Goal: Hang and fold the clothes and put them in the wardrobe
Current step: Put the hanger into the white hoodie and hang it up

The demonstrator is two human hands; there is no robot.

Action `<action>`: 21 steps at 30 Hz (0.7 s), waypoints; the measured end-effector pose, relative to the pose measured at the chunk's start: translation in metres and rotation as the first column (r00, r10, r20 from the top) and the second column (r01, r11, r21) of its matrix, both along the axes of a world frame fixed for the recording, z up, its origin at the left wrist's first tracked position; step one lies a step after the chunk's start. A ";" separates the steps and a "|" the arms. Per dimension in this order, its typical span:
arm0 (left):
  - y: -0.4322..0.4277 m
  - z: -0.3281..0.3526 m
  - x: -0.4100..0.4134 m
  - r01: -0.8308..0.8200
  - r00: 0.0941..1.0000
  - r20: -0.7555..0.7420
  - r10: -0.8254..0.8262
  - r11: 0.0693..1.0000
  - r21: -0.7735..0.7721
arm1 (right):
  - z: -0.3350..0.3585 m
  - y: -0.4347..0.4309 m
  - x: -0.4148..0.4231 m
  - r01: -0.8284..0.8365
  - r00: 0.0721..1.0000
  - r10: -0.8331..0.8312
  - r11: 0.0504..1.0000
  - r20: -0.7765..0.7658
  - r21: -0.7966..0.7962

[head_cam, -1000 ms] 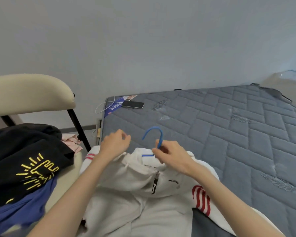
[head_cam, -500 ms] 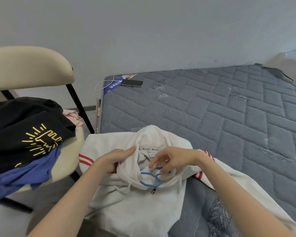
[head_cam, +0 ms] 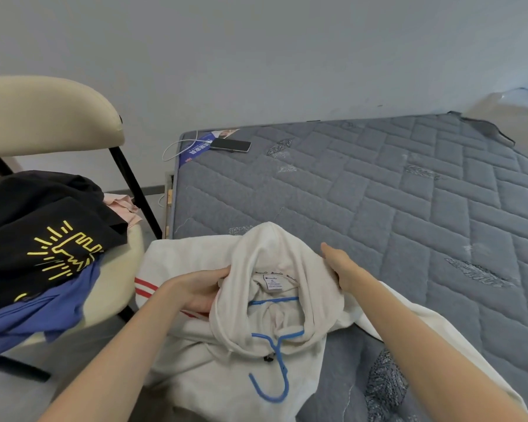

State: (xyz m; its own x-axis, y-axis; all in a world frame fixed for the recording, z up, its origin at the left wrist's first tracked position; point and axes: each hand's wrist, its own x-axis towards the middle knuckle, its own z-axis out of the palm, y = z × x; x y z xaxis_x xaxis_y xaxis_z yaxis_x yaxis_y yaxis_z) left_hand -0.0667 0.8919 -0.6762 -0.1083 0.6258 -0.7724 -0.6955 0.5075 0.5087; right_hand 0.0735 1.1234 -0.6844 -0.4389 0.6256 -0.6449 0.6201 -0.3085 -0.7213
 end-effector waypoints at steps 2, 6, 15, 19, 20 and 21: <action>0.004 -0.002 -0.001 0.017 0.999 -0.045 -0.016 0.999 0.031 | 0.005 0.003 -0.002 0.067 0.989 -0.078 0.994 -0.126 -0.091; 0.017 -0.008 -0.006 -0.230 0.943 -0.222 0.246 0.969 0.094 | 0.019 0.000 -0.008 -0.111 0.976 0.075 0.979 -0.205 -0.171; 0.025 -0.012 -0.020 -0.409 0.807 -0.436 0.399 0.909 0.076 | 0.010 -0.013 -0.035 -0.284 0.934 0.309 0.946 -0.176 0.154; 0.031 -0.006 -0.017 -0.352 0.753 -0.541 0.375 0.924 0.150 | 0.008 -0.021 -0.041 -0.325 0.892 0.387 0.908 -0.234 0.265; 0.031 -0.001 -0.017 -0.335 0.757 -0.530 0.382 0.924 0.187 | 0.009 -0.023 -0.042 -0.305 0.888 0.391 0.894 -0.240 0.328; 0.030 0.004 -0.018 -0.322 0.759 -0.520 0.392 0.920 0.223 | 0.011 -0.022 -0.042 -0.290 0.883 0.391 0.889 -0.260 0.355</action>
State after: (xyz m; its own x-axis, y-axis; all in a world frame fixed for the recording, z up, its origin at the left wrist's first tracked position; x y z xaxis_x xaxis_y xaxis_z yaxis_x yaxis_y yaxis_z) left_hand -0.0842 0.9217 -0.6724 -0.7207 0.5344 -0.4416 -0.4041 0.1937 0.8939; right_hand 0.0313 1.1010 -0.6732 -0.8072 0.5378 -0.2431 0.3699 0.1400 -0.9185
